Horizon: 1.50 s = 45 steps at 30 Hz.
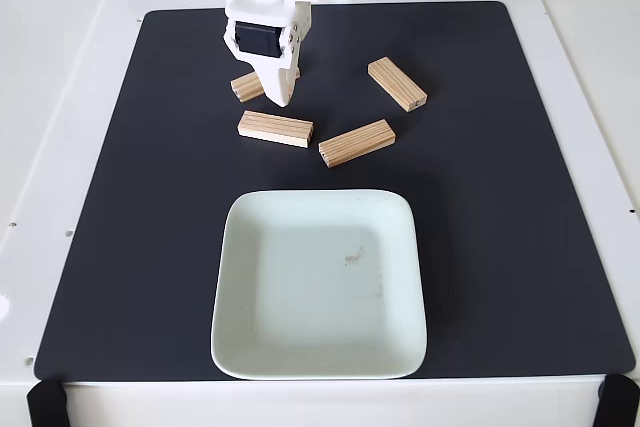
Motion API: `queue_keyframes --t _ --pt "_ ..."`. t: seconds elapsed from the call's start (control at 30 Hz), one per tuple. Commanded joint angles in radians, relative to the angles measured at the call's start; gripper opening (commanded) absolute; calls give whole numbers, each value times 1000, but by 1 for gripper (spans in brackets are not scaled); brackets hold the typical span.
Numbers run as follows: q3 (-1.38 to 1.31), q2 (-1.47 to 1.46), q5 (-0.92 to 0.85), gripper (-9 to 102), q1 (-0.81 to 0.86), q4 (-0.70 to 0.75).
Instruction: Pick up the wooden block and place them on the plate.
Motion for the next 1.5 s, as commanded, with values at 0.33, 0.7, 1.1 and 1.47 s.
queue_keyframes --t 0.33,0.7,1.1,1.47 --pt "-32 14 -3 29 28 78" --pt "-32 -2 -3 34 26 75" --pt "-49 -123 -2 34 15 67" --pt "-49 -161 -3 34 15 -8"
